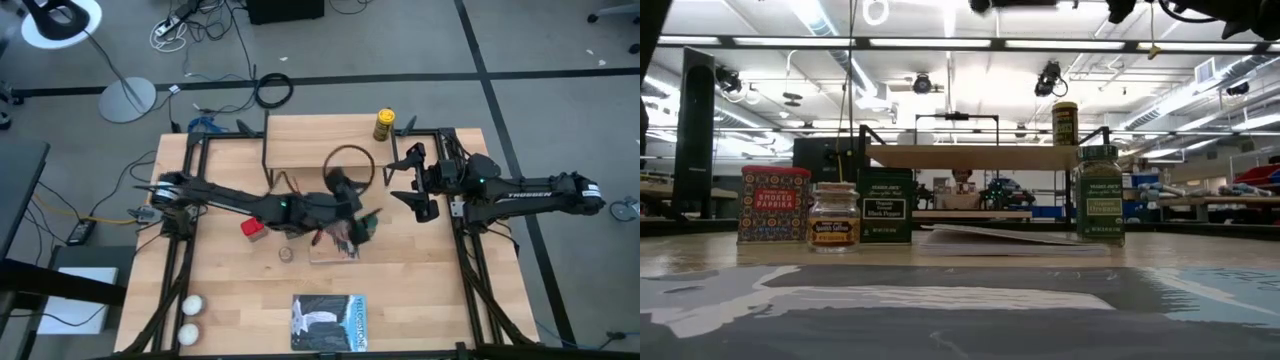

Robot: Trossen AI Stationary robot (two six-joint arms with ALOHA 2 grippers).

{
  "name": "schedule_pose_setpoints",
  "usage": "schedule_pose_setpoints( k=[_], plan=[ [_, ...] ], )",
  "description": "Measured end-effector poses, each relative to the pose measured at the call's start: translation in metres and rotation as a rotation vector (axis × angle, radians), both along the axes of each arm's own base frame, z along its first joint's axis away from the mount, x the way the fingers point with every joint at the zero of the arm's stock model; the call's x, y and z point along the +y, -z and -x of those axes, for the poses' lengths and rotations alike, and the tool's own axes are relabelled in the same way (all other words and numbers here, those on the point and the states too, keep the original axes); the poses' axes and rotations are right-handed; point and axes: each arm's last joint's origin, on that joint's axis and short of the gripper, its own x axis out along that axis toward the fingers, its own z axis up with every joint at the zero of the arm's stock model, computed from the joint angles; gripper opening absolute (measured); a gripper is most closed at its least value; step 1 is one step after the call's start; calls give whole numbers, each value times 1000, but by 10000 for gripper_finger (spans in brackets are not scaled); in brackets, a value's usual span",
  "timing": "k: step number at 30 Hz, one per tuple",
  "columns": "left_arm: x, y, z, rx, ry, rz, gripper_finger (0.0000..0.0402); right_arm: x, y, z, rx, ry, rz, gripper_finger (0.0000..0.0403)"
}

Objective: Shelf spices
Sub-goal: Remove the yellow seasoning bottle on the shelf

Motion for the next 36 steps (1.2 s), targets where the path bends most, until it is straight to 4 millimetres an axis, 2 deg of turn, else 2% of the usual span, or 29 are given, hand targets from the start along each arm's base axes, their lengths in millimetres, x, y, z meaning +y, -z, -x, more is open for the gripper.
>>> schedule_pose_setpoints(
  k=[8, 14, 18, 22, 30, 36],
  plan=[
    [14, -80, 75, -19, -120, -64, 305, -2, 2, 1, 25, 88, -6, 316],
    [25, -113, 131, -16, -222, -33, 305, -7, 4, 1, 42, 248, -37, 316],
    [28, -112, 149, 38, -247, -18, 306, -11, 5, 1, 55, 333, -73, 323],
    [30, -103, 155, 97, -258, -4, 306, -17, 8, 2, 78, 439, -126, 347],
    [32, -96, 160, 147, -328, -11, 306, -26, 14, 2, 132, 581, -161, 394],
    [33, -95, 160, 151, -342, -18, 306, -29, 24, -1, 229, 646, -174, 395]
  ],
)
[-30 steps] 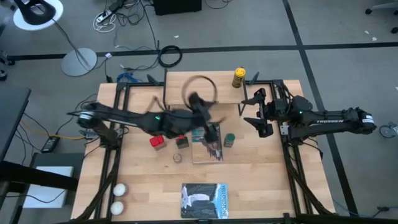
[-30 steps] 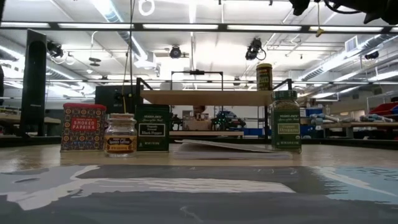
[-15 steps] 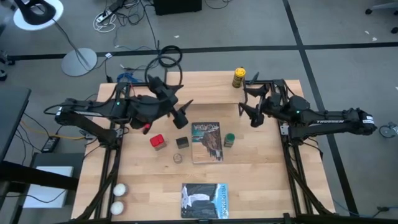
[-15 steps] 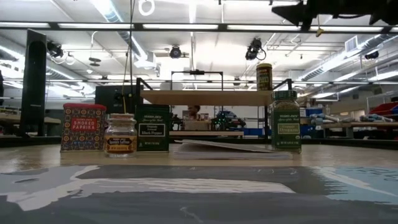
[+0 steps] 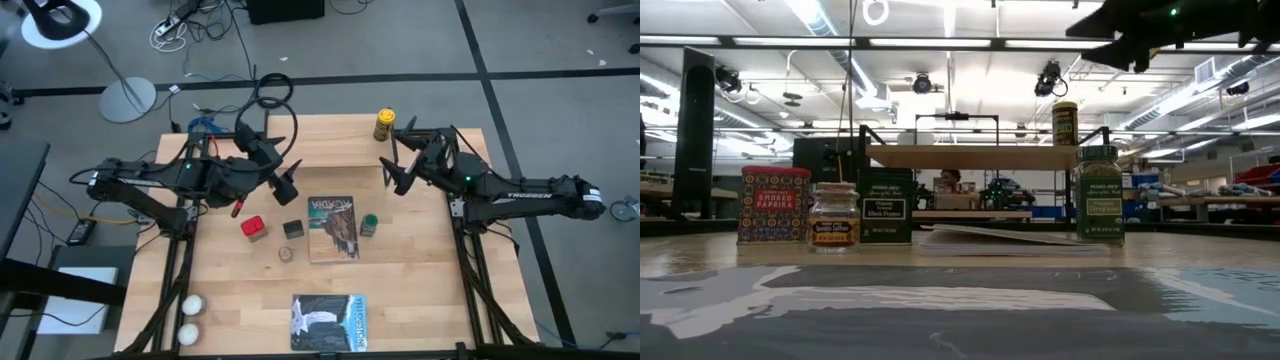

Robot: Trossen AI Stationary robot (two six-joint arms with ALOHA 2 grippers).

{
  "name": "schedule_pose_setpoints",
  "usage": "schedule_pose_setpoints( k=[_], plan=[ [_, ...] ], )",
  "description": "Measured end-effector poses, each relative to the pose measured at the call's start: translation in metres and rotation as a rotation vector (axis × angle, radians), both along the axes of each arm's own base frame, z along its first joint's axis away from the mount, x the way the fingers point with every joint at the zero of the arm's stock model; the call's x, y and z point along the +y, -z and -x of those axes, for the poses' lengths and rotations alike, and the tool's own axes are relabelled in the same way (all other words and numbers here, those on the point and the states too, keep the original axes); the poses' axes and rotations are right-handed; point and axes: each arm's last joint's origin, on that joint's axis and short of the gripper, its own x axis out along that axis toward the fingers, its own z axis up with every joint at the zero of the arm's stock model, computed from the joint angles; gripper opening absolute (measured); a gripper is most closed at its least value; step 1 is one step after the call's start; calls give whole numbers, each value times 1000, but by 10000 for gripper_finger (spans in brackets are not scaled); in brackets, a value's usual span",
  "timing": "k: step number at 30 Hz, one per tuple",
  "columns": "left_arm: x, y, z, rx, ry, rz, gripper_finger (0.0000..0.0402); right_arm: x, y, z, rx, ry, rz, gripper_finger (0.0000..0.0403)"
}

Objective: Shelf spices
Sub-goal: Remove the yellow seasoning bottle on the shelf

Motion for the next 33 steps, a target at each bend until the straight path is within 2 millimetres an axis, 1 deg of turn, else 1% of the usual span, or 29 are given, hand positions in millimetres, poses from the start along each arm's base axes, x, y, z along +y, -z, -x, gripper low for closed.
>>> schedule_pose_setpoints(
  k=[5, 8, 13, 20, 27, 33],
  plan=[
    [0, 0, 0, -3, 0, 0, 306, -11, 7, -2, 49, 126, -15, 391],
    [0, 0, 0, -11, -3, 7, 306, -21, 10, -2, 61, 195, -28, 392],
    [0, 0, 0, -14, -4, 9, 306, -41, 19, -3, 68, 289, -98, 398],
    [0, -1, 0, -15, -4, 9, 306, -61, 33, -12, 87, 274, -160, 399],
    [0, -1, 0, -15, -4, 9, 306, -76, 45, -17, 118, 332, -178, 399],
    [0, -1, 0, -15, -4, 9, 306, -91, 52, -19, 110, 371, -183, 398]
  ],
)
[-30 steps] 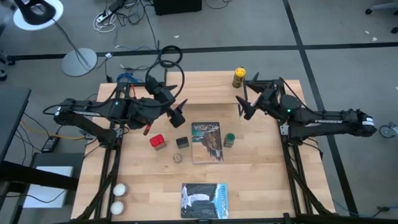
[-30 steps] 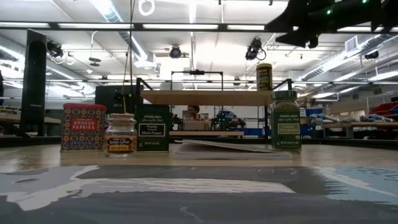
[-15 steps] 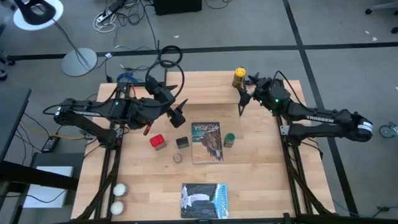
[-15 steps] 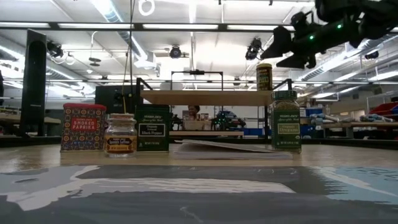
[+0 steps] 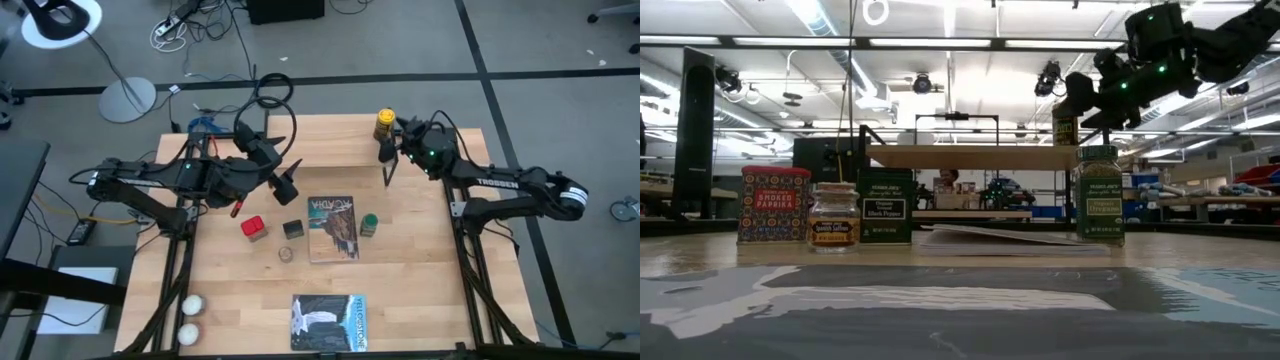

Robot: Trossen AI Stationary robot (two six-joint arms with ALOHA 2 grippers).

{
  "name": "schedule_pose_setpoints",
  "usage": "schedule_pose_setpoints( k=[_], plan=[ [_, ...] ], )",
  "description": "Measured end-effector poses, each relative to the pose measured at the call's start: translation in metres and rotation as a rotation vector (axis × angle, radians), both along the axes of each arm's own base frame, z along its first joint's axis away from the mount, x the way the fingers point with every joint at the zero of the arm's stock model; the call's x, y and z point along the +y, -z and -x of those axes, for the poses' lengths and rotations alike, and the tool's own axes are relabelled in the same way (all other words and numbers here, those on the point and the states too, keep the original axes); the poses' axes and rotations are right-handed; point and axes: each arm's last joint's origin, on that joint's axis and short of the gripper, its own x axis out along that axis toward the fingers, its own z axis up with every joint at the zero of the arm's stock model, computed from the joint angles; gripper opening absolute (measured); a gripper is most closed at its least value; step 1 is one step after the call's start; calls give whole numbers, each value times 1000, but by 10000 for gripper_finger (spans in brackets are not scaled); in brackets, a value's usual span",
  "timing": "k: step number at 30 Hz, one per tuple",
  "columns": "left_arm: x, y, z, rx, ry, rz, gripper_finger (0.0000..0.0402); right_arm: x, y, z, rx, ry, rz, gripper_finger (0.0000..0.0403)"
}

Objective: Shelf spices
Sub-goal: Remove the yellow seasoning bottle on the shelf

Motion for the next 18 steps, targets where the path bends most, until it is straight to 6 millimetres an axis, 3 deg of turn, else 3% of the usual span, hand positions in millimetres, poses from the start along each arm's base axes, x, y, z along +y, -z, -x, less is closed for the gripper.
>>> schedule_pose_setpoints(
  k=[9, 18],
  plan=[
    [0, 0, 0, -1, 0, 0, 306, -14, 1, 1, -45, -19, 23, 375],
    [0, 0, 0, -6, 0, 0, 306, -23, 4, 4, -63, -68, -2, 312]
  ],
)
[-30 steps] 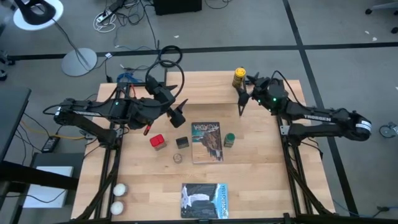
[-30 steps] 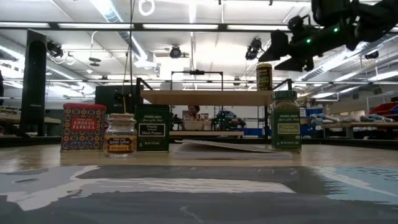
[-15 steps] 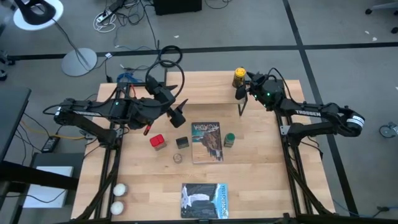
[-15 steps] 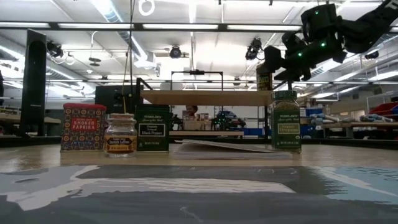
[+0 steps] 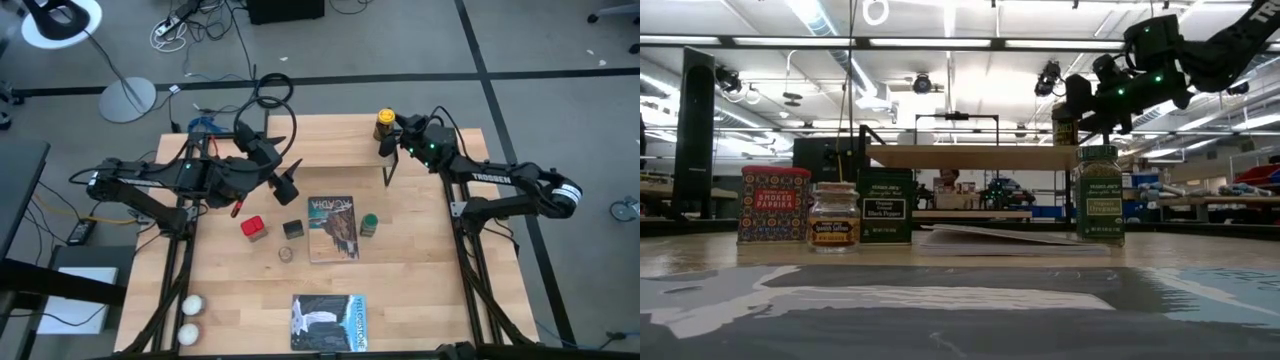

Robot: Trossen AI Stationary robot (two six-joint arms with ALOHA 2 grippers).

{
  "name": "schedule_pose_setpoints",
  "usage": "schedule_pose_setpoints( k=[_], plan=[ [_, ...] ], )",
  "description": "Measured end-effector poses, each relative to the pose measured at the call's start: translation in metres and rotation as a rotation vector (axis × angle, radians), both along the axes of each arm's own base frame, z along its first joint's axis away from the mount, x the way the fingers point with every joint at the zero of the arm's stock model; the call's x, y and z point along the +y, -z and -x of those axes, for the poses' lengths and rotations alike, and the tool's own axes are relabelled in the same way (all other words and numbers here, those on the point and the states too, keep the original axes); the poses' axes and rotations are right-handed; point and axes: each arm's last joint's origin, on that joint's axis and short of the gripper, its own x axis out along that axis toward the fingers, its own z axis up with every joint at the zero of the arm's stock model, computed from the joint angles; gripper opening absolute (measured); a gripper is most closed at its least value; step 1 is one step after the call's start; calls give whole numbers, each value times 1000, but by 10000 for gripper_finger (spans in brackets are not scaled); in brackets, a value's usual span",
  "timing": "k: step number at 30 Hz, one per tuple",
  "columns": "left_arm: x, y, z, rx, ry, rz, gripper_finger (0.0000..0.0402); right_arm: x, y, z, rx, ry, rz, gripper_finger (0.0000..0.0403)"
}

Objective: Shelf spices
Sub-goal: Remove the yellow seasoning bottle on the shelf

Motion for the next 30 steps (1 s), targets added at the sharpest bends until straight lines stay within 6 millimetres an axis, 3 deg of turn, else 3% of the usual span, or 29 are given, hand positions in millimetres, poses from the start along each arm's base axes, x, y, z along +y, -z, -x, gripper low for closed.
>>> schedule_pose_setpoints(
  k=[9, 15, 19, 30],
  plan=[
    [0, -1, 0, -14, 1, 1, 306, 3, -2, -3, -33, -130, -4, 210],
    [0, -1, 0, -13, 1, 0, 306, 9, -10, -8, -86, -227, 60, 210],
    [0, -1, 0, -14, 1, 0, 306, 20, -14, -14, -124, -386, 55, 210],
    [0, -2, -1, -20, 0, 3, 306, 83, -27, -32, -142, -751, 81, 210]
  ],
)
